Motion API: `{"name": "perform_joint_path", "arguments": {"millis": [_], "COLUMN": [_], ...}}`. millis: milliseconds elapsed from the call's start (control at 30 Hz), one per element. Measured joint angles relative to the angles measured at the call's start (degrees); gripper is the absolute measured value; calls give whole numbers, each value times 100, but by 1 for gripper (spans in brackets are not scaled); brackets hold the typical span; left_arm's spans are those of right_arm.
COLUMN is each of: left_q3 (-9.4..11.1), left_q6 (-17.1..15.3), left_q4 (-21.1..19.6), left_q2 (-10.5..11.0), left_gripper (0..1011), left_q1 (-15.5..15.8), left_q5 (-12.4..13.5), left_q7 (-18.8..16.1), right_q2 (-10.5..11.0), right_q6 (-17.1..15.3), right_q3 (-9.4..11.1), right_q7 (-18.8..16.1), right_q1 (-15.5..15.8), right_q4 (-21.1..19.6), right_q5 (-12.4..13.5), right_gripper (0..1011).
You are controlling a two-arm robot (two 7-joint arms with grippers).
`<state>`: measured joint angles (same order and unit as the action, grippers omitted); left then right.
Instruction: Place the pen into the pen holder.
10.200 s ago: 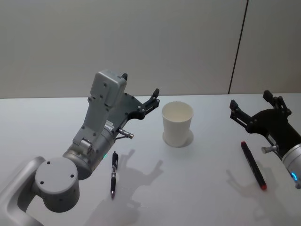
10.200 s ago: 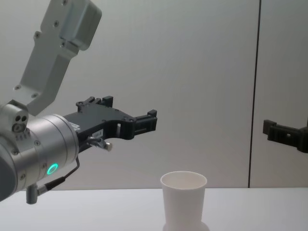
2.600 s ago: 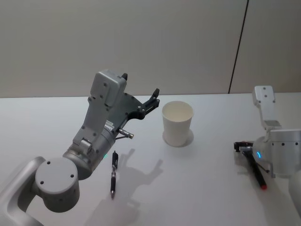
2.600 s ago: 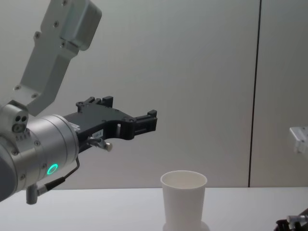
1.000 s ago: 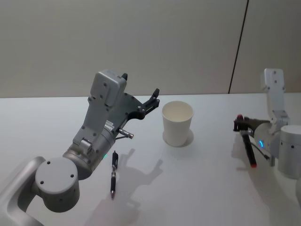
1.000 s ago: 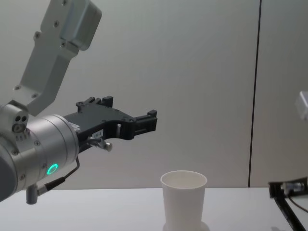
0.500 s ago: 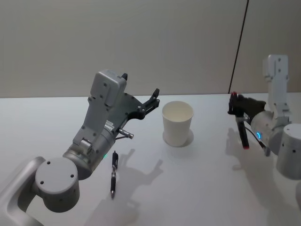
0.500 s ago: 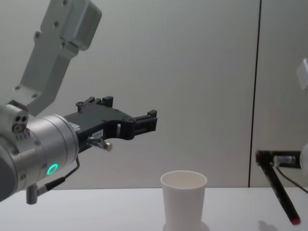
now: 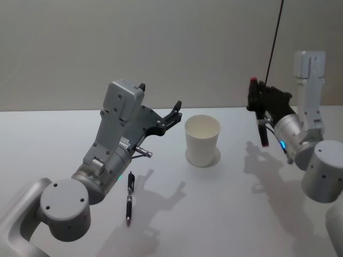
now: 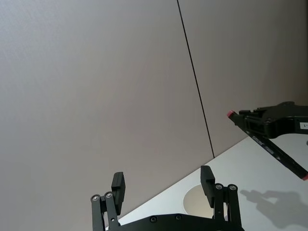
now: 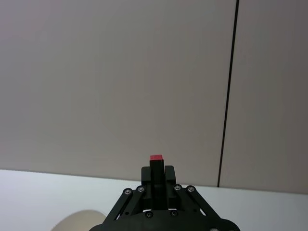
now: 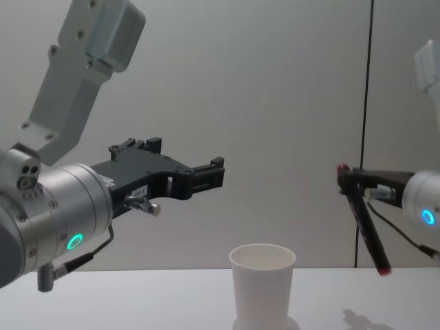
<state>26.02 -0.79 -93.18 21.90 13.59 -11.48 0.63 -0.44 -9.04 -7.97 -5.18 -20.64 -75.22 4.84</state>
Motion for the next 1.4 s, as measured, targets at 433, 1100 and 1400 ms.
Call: {"name": "perform_joint_path", "arguments": {"millis": [433,1100,1400], "left_q3": [0,0,0], "left_q6": [0,0,0], "left_q4": [0,0,0], "left_q2": [0,0,0], "left_gripper": [1003,1003,1003], "left_q1": [0,0,0], "left_q5": [0,0,0], "left_q7": [0,0,0], "right_q2": [-202,-474,-587], "right_q6": [1337,2783,3295], "right_q3": [-179,-305,-374], "right_q7": [-156,-476,-547], "right_q1": [-287,-972,-1261], "right_q4": [572,1929,2580], "right_q5": [-116,-1,16], "right_gripper": [157,157,157]}}
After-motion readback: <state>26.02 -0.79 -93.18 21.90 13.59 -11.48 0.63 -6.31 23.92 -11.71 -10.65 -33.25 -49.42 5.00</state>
